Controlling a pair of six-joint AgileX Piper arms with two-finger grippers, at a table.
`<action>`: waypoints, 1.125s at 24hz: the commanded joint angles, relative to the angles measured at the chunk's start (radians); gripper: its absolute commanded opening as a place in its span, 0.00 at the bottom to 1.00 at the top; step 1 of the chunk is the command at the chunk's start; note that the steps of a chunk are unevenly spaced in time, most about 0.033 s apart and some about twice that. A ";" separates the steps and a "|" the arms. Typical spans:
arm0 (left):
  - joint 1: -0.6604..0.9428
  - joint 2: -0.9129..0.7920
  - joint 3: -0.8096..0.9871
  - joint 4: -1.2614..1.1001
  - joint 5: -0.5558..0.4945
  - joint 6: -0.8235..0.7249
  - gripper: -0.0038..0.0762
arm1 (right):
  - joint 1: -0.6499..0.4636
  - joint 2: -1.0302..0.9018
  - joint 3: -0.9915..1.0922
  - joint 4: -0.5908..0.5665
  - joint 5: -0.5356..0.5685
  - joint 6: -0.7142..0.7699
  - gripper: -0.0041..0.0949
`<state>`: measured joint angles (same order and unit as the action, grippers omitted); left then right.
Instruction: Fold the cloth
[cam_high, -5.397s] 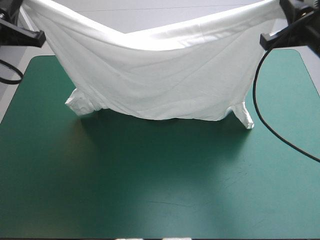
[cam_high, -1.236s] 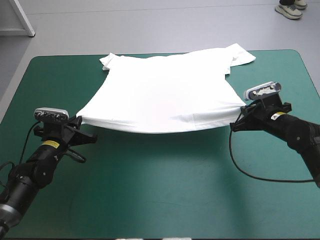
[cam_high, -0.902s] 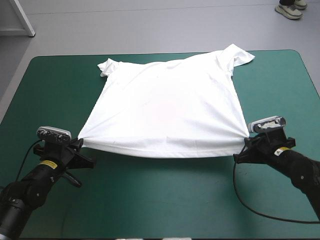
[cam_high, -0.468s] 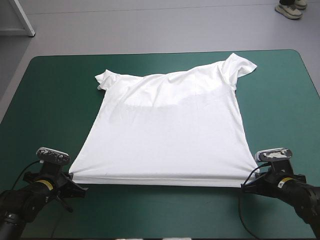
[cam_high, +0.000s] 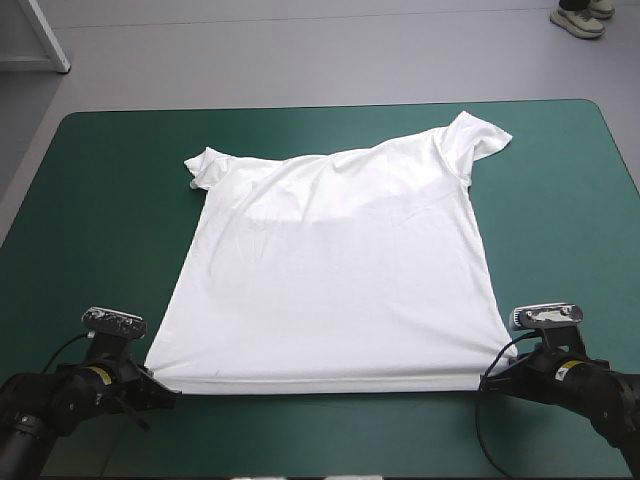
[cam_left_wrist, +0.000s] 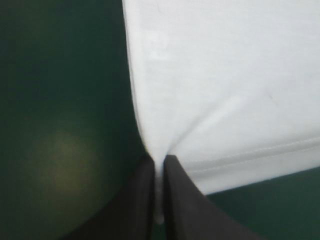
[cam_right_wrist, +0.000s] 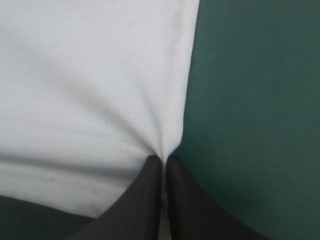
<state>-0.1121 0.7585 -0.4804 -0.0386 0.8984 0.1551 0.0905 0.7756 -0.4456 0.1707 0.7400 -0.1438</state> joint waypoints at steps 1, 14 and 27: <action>-0.002 0.050 -0.039 -0.015 0.010 0.002 0.08 | -0.010 -0.005 -0.033 0.008 -0.022 -0.009 0.16; -0.002 0.114 -0.089 -0.123 0.010 0.056 0.64 | -0.010 -0.005 -0.042 0.008 -0.055 -0.007 0.45; -0.002 0.089 -0.267 -0.048 0.176 -0.121 0.63 | -0.010 -0.005 -0.085 0.009 -0.073 -0.021 0.43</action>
<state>-0.1121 0.8500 -0.7176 -0.0843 1.0629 0.0648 0.0905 0.7756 -0.4967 0.1733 0.6990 -0.1545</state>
